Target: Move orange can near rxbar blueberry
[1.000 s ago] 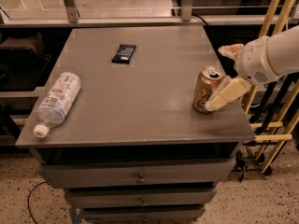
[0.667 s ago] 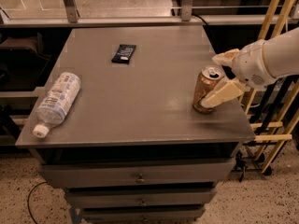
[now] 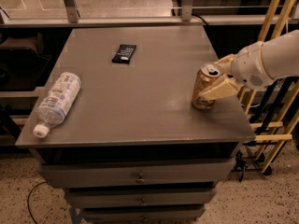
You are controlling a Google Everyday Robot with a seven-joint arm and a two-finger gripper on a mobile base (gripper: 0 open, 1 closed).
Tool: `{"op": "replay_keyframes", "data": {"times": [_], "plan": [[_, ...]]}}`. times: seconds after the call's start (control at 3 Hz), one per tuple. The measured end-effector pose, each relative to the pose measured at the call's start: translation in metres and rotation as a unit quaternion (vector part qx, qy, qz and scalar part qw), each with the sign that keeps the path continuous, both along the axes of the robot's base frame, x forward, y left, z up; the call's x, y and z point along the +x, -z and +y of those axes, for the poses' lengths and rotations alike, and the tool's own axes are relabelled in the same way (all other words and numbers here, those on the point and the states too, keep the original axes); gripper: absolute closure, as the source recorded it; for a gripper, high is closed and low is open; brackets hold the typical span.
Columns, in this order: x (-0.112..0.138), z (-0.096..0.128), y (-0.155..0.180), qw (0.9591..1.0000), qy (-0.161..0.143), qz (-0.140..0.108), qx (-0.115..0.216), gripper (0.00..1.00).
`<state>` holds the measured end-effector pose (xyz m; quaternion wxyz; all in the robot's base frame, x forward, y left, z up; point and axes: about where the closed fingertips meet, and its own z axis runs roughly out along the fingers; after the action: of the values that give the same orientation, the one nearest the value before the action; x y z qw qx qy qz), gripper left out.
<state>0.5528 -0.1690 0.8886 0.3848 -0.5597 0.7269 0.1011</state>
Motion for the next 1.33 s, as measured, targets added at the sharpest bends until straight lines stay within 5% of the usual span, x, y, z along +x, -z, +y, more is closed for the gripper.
{"op": "replay_keyframes", "data": {"times": [0.33, 0.67, 1.0, 1.33], "plan": [[0.003, 0.012, -0.025, 0.9998, -0.003, -0.009, 0.015, 0.89], [0.011, 0.032, -0.055, 0.9993, -0.017, -0.028, 0.019, 1.0], [0.03, 0.068, -0.082, 0.9978, -0.043, -0.044, 0.023, 1.0], [0.035, 0.071, -0.082, 0.9979, -0.041, -0.041, 0.027, 1.0]]}}
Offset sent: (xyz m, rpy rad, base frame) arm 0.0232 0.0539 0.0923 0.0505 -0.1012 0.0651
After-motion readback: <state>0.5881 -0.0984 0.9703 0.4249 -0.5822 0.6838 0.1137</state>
